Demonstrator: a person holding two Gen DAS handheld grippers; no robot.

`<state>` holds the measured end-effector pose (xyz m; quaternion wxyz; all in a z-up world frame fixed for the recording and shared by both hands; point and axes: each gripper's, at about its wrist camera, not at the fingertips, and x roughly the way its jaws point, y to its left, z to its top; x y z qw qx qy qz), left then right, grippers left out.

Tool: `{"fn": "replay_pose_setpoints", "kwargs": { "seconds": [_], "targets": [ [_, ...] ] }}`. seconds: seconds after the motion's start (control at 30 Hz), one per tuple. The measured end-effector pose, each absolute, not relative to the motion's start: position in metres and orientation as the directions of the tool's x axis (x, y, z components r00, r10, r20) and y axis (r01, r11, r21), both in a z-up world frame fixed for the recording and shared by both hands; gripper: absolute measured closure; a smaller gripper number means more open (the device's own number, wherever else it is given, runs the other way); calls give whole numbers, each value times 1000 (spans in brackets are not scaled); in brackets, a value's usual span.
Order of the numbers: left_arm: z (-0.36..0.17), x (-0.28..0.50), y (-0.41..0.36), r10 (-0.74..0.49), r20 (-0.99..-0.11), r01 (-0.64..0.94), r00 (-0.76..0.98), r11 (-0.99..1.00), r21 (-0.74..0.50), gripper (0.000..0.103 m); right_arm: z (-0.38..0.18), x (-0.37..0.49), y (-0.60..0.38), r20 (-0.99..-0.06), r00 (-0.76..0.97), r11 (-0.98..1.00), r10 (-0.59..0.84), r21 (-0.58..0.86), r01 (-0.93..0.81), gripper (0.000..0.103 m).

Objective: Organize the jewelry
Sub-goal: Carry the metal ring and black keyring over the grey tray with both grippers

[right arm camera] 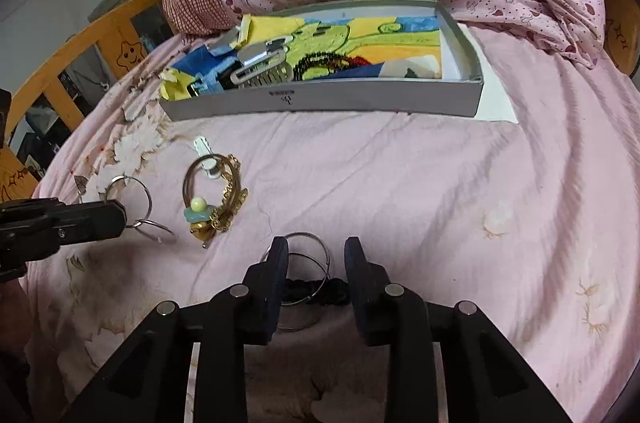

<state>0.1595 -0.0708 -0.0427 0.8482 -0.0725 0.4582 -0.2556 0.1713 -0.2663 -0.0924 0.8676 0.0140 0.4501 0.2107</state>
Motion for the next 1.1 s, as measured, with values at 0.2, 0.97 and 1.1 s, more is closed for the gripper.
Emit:
{"fn": "replay_pose_setpoints", "kwargs": {
  "seconds": [0.2,0.97,1.1],
  "targets": [
    [-47,162,-72,-496,-742,362,450,861,-356,103,-96,173,-264,-786,502,914,361,192,-357,96],
    [-7,243,-71,-499,-645,366,579,866,-342,103,5,234,-256,-562,689,880,457,173,-443,100],
    [-3,262,-69,-501,-626,366,598,865,-343,103,18,240,-257,-542,686,865,485,186,-465,100]
  ]
}}
